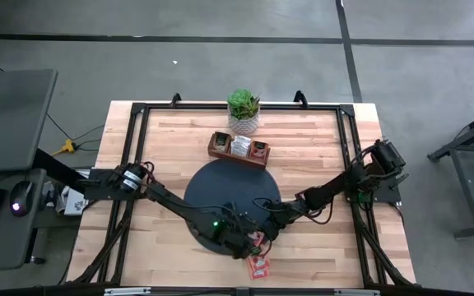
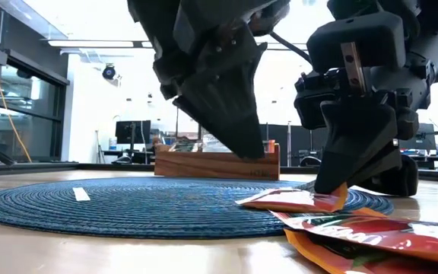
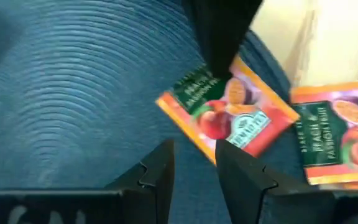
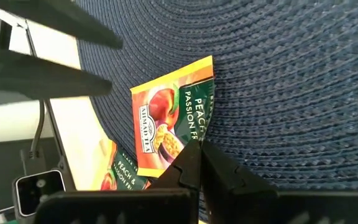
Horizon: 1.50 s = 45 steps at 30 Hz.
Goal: Pick & Place Tea
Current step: Put the orange tea bag into the right section of the wooden organizer
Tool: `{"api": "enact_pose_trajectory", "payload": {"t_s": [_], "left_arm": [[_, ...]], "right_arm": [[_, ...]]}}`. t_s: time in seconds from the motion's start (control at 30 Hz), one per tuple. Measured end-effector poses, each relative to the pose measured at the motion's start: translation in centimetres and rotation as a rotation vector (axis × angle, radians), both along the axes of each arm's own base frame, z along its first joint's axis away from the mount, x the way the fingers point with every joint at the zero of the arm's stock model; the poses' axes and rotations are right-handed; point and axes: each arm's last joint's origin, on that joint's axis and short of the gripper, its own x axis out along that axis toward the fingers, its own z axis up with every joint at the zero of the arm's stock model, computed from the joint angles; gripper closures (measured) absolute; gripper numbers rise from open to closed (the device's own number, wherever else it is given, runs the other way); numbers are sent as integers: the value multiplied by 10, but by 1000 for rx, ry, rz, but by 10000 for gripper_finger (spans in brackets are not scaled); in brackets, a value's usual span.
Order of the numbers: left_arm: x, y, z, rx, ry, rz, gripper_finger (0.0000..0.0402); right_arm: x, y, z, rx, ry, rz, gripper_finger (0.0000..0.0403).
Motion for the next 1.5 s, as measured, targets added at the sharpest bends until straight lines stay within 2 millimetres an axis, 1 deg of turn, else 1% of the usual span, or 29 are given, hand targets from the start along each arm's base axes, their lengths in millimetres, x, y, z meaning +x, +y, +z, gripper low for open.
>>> {"api": "enact_pose_trajectory", "payload": {"t_s": [0.13, 0.23, 0.3, 0.37, 0.47, 0.5, 0.53, 0.63, 0.7, 0.73, 0.77, 0.9, 1.03, 1.1, 1.17, 1.27, 1.37, 1.43, 1.5], "left_arm": [[-1, 9, 6, 49, 65, 10, 287], [-10, 15, 18, 86, 95, 30, 287], [-11, 17, 23, 101, 90, 44, 287], [-21, 23, 26, 162, 141, 59, 287], [-24, 25, 36, 158, 104, 97, 287], [-29, 28, 38, 171, 109, 113, 287], [-35, 31, 38, 187, 122, 128, 287], [-45, 36, 35, 134, 76, 173, 287], [-60, 43, 29, 124, 96, 193, 287], [-65, 46, 27, 94, 75, 202, 287], [-69, 47, 25, 50, 45, 208, 287], [-95, 59, 13, -110, -62, 221, 287], [-115, 72, -1, -329, -235, 226, 287], [-125, 79, -8, -408, -313, 232, 287], [-131, 85, -14, -487, -410, 243, 287], [-142, 90, -24, -560, -514, 244, 287], [-151, 95, -29, -627, -621, 241, 287], [-158, 98, -32, -664, -677, 234, 287], [-163, 101, -33, -675, -723, 214, 287]], "right_arm": [[0, 0, 0, -13, -7, 4, 403], [0, 0, 0, -23, -11, 8, 403], [0, 0, 1, -30, -17, 15, 403], [0, 0, 3, -40, -29, 17, 403], [-2, -2, 11, -68, -47, 19, 403], [-2, -2, 14, -75, -55, 17, 403], [-3, -3, 17, -88, -56, 16, 403], [-8, -8, 28, -133, -60, 18, 403], [-13, -12, 37, -173, -46, 22, 403], [-16, -15, 41, -194, -41, 22, 402], [-18, -19, 46, -211, -40, 19, 402], [-33, -35, 68, -306, -21, 25, 402], [-47, -59, 90, -404, -32, 38, 402], [-54, -71, 100, -456, -47, 53, 402], [-59, -84, 110, -491, -69, 57, 402], [-65, -102, 120, -543, -107, 61, 403], [-65, -119, 132, -609, -121, 78, 403], [-62, -130, 141, -676, -123, 120, 403], [-57, -139, 153, -758, -162, 181, 403]]}}
